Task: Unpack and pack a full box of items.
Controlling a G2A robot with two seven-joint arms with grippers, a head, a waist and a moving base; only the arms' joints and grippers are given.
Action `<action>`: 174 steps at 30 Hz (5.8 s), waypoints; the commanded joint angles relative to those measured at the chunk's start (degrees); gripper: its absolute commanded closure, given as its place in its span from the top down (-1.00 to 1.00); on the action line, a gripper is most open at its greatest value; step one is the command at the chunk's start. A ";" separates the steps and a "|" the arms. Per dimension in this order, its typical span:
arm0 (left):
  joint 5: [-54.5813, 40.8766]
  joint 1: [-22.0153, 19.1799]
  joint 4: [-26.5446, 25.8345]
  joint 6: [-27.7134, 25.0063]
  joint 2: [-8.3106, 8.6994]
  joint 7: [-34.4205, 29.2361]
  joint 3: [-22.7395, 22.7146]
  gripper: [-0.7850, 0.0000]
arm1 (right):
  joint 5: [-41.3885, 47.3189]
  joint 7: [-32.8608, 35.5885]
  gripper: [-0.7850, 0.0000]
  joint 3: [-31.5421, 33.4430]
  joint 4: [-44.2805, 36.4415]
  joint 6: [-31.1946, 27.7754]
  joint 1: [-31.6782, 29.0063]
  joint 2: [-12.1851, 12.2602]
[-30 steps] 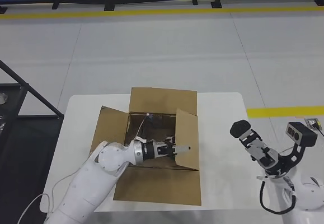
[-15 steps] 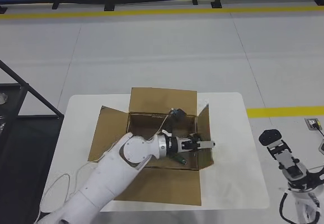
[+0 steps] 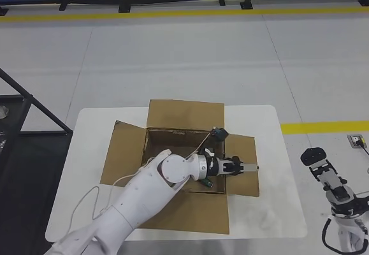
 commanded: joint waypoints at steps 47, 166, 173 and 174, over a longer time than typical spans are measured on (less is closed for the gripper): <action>-5.64 63.10 -53.40 -11.21 17.70 -4.33 -73.54 1.00 | -64.89 18.54 1.00 -71.48 37.69 33.82 59.89 -13.78; -5.64 63.10 -53.40 -11.21 17.70 -4.33 -73.54 1.00 | -92.05 17.22 -1.00 -23.02 28.62 29.24 30.58 -2.69; -5.64 63.10 -53.40 -11.21 17.70 -4.33 -73.54 1.00 | -91.48 17.03 -0.05 -23.82 29.69 29.89 30.95 -2.63; -5.64 63.10 -53.40 -11.21 17.70 -4.33 -73.54 1.00 | -91.40 17.07 0.00 -23.82 29.73 29.99 30.95 -2.60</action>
